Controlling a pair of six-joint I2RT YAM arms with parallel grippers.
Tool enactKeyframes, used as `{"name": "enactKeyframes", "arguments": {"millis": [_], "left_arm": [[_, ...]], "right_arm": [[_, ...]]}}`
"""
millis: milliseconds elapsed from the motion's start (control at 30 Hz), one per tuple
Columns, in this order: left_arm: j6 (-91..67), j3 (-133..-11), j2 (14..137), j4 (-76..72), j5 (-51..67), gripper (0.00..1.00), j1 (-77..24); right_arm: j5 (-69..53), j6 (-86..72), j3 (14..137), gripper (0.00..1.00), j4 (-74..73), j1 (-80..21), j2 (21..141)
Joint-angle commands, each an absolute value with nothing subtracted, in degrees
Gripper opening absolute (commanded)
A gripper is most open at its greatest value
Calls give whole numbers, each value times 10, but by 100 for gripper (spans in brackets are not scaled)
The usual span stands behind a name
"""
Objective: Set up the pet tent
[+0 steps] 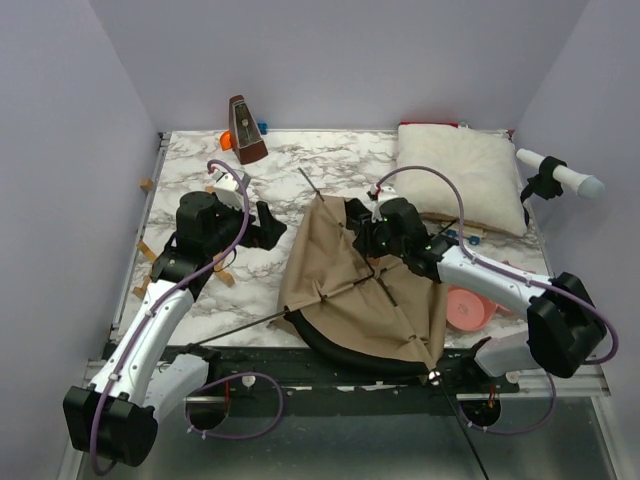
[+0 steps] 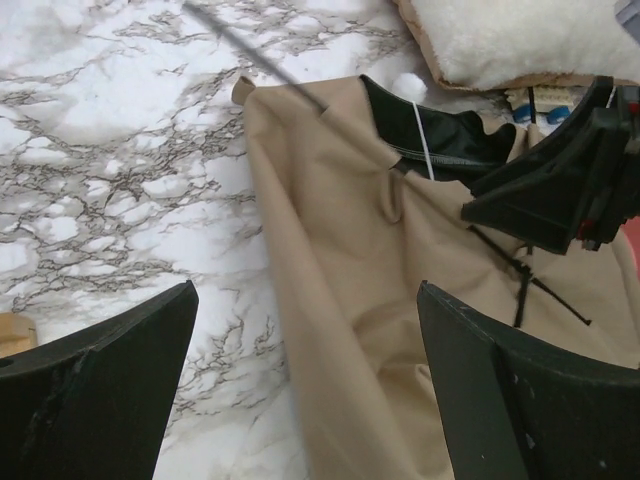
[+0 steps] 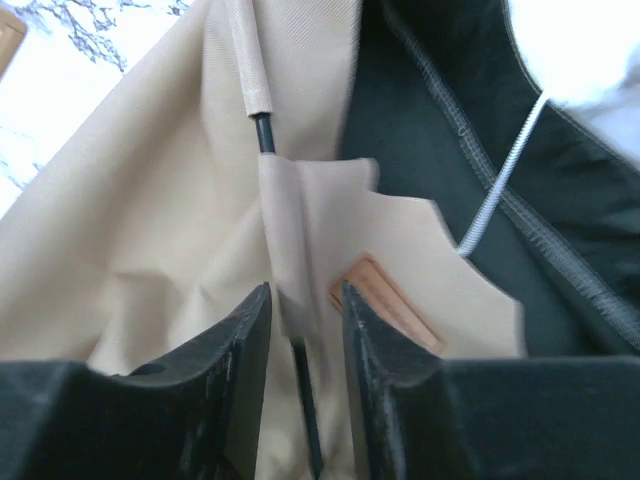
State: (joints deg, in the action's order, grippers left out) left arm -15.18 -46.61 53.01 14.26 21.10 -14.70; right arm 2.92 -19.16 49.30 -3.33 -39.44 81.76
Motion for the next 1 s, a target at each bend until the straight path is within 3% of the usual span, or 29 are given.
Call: {"name": "enactKeyframes", "arguments": {"millis": [0, 33, 100, 267, 667, 967], "left_arm": [[-160, -476, 515, 125, 234, 99, -149], [-162, -475, 511, 125, 226, 99, -149], [-162, -476, 505, 126, 214, 99, -149], [-150, -473, 494, 130, 197, 99, -149], [-122, -476, 482, 155, 142, 99, -151], [-123, -482, 492, 160, 144, 99, -151]], "right_arm": [[38, -190, 505, 58, -56, -399, 766], [42, -184, 519, 68, -63, -399, 765], [48, -172, 552, 77, -71, -399, 774], [48, -159, 668, 79, -88, -399, 869], [-15, -89, 924, 63, -75, -417, 1132], [17, -53, 1010, 51, -89, -424, 1244]]}}
